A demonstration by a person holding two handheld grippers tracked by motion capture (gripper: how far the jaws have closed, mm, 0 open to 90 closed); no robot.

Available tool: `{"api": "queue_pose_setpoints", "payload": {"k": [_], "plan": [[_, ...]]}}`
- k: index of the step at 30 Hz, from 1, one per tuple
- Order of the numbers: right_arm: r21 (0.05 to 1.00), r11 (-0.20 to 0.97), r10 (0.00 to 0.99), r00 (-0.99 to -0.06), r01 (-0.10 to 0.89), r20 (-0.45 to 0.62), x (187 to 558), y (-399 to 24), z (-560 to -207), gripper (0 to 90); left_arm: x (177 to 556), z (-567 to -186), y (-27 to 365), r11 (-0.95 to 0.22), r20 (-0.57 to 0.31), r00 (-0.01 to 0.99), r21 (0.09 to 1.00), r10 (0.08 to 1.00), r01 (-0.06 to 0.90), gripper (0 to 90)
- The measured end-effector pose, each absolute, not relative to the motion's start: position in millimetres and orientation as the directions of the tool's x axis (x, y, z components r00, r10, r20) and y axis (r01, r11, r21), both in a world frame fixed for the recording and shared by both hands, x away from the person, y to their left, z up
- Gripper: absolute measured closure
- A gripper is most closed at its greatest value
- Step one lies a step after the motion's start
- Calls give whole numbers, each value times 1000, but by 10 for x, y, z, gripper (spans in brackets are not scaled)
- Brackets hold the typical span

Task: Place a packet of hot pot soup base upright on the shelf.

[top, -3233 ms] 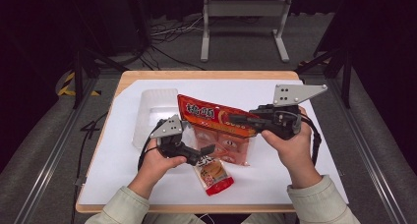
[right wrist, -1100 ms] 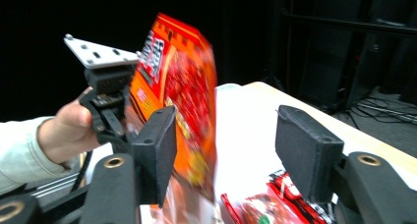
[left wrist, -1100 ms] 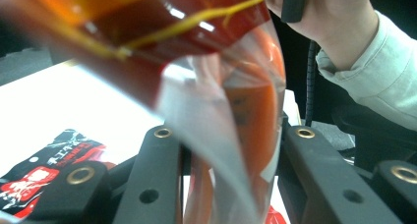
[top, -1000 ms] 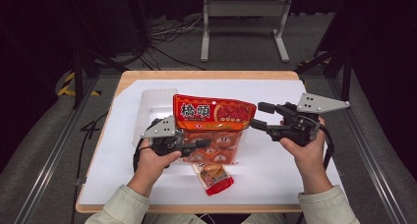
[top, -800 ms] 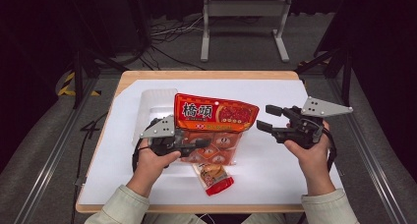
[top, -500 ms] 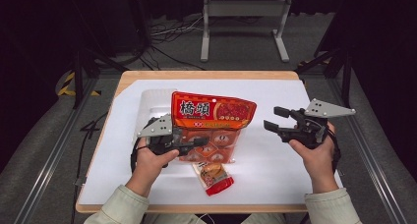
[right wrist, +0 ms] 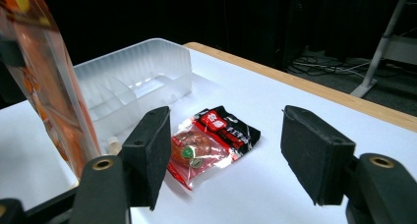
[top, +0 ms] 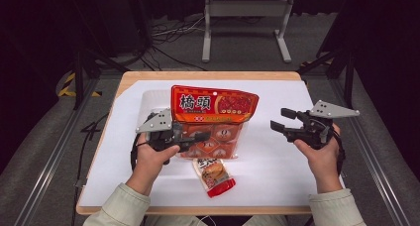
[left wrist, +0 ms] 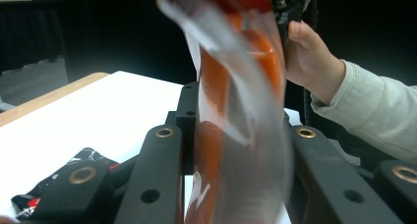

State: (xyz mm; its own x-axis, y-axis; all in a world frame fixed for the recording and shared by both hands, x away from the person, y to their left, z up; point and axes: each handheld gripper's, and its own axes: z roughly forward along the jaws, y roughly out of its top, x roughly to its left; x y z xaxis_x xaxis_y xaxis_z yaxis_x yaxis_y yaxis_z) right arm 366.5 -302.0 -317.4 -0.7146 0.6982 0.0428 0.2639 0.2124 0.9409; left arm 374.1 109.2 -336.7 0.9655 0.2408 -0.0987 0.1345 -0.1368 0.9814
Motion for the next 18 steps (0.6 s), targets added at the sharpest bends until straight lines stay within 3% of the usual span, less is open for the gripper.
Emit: {"api": "queue_pose_setpoints", "payload": {"k": [18], "plan": [[924, 184, 749, -657, 335, 89, 3793, -3214, -3375, 352, 3965, -2951, 1141, -149, -33, 950, 985, 311, 83, 707]]}}
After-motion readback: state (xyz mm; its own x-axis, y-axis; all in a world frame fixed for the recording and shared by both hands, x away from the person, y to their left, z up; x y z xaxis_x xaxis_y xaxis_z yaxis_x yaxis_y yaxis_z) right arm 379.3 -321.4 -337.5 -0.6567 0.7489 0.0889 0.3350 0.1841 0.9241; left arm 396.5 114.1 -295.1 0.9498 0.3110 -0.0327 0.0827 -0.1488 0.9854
